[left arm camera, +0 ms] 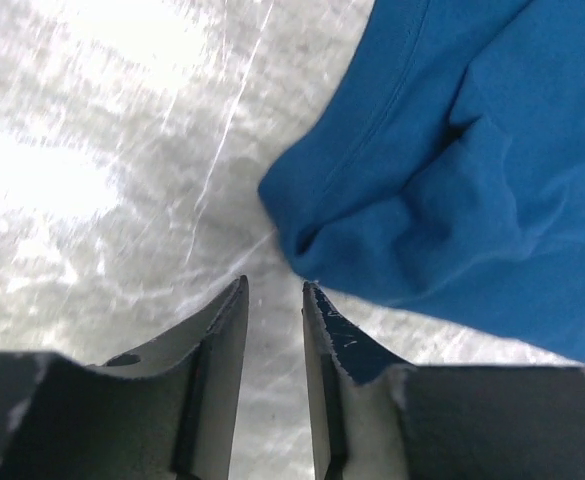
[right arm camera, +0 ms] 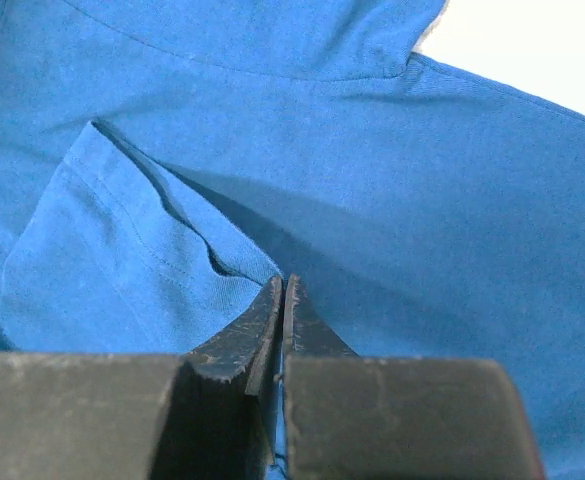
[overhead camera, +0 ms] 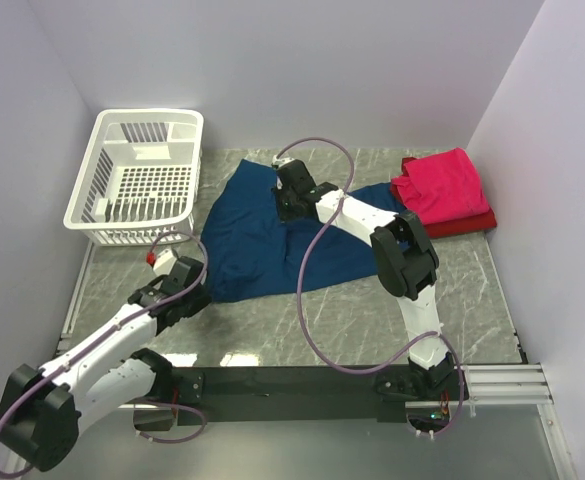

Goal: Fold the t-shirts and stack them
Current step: Fold the tshirt

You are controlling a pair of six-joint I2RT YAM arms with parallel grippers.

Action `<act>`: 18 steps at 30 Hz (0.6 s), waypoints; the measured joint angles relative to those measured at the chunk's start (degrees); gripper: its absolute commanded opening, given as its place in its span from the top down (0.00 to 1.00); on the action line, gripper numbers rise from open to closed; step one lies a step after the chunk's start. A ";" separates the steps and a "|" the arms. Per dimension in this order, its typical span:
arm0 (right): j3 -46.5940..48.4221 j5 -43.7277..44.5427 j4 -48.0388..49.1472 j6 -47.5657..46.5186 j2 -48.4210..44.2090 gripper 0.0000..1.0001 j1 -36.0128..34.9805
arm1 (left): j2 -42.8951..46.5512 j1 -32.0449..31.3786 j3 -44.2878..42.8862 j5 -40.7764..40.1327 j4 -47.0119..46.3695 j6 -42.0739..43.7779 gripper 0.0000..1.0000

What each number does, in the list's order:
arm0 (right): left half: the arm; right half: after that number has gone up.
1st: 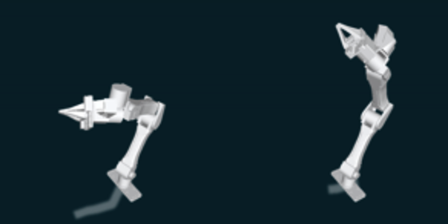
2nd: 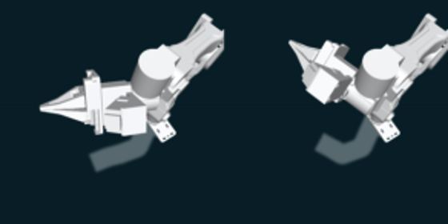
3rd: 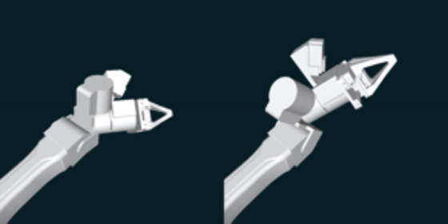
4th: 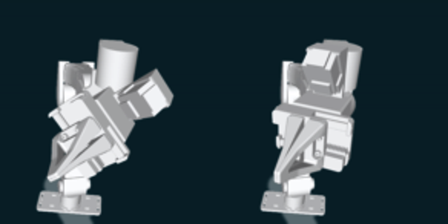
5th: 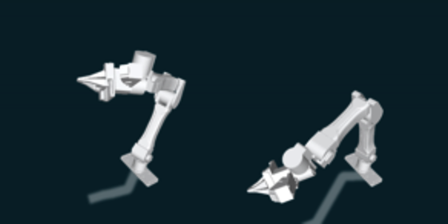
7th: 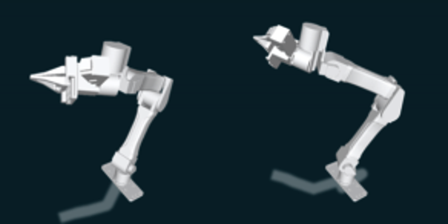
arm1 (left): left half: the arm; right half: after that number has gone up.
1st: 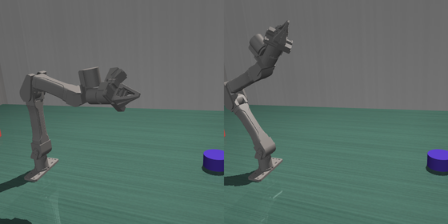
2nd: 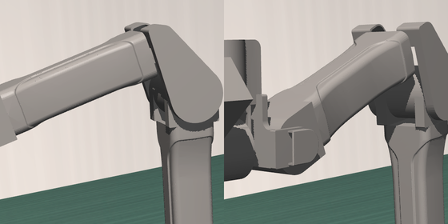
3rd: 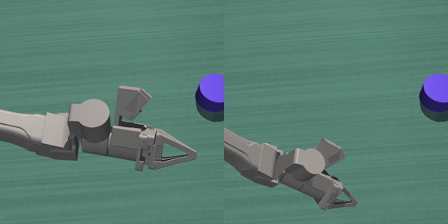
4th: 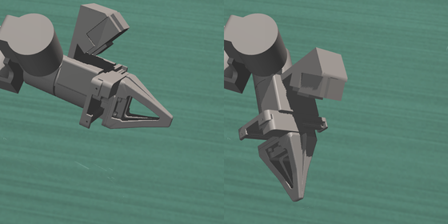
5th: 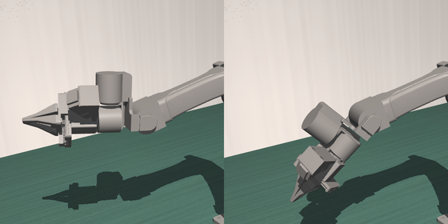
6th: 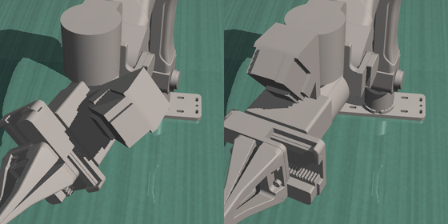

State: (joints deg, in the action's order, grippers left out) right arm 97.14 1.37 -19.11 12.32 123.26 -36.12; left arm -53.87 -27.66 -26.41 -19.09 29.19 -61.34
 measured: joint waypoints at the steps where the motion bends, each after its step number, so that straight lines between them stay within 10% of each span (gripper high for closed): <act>1: 0.07 -0.02 0.00 0.00 0.00 1.00 0.00 | 0.98 -0.31 0.17 0.00 1.09 -0.52 0.65; 18: 0.13 -0.79 -0.07 0.02 0.04 1.00 0.00 | -11.52 -0.90 -5.07 0.57 -9.51 11.91 0.64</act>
State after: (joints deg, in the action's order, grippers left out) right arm 97.27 0.58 -19.18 12.34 123.31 -36.12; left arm -65.39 -28.56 -31.48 -18.52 19.68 -49.43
